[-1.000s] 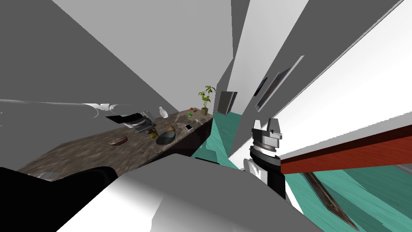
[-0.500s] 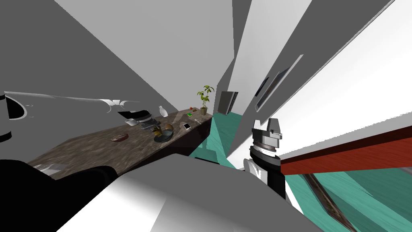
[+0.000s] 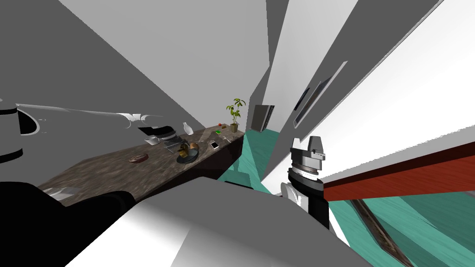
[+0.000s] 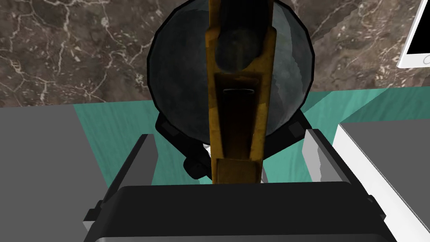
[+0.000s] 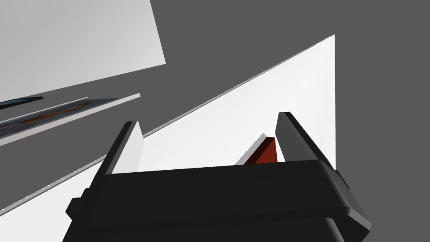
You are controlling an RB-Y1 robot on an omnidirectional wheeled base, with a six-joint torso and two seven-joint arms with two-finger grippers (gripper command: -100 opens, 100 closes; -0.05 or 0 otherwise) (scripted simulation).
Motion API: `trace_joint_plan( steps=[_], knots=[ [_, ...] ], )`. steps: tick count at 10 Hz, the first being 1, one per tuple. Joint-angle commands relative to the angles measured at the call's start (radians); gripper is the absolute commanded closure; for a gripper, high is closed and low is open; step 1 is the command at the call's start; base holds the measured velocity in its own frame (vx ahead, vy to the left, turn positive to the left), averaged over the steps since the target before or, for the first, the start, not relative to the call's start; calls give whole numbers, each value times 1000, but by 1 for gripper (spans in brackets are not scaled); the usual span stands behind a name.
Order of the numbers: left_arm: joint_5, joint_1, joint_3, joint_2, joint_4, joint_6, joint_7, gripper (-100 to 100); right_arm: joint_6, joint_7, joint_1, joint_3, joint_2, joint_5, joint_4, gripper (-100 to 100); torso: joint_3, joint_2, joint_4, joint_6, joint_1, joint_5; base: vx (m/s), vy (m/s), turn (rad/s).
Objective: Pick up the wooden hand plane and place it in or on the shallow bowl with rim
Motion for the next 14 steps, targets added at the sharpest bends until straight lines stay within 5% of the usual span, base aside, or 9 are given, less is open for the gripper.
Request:
trace_joint_plan(
  steps=[1,2,3,4,12,13,14],
  knots=[
    [0,0,0,0,0,0,0,-100,0,0,0,0,0,0,0,0,0,0,0,0,0,0,0,0,0],
    [0,0,0,0,0,0,0,-100,0,0,0,0,0,0,0,0,0,0,0,0,0,0,0,0,0],
    [0,0,0,0,0,0,0,0,0,0,0,0,0,0,0,0,0,0,0,0,0,0,0,0,0],
    [1,-15,13,11,9,-28,4,-100,0,0,0,0,0,0,0,0,0,0,0,0,0,0,-4,15,52],
    [7,-70,60,56,50,-133,17,-100,0,0,0,0,0,0,0,0,0,0,0,0,2,1,-2,25,45],
    [7,-72,61,56,50,-137,18,0,0,0,0,0,0,0,0,0,0,0,0,0,1,1,0,0,0],
    [7,-71,61,56,50,-137,17,0,0,0,0,0,0,0,0,0,0,0,0,0,1,0,0,0,0]
  ],
)
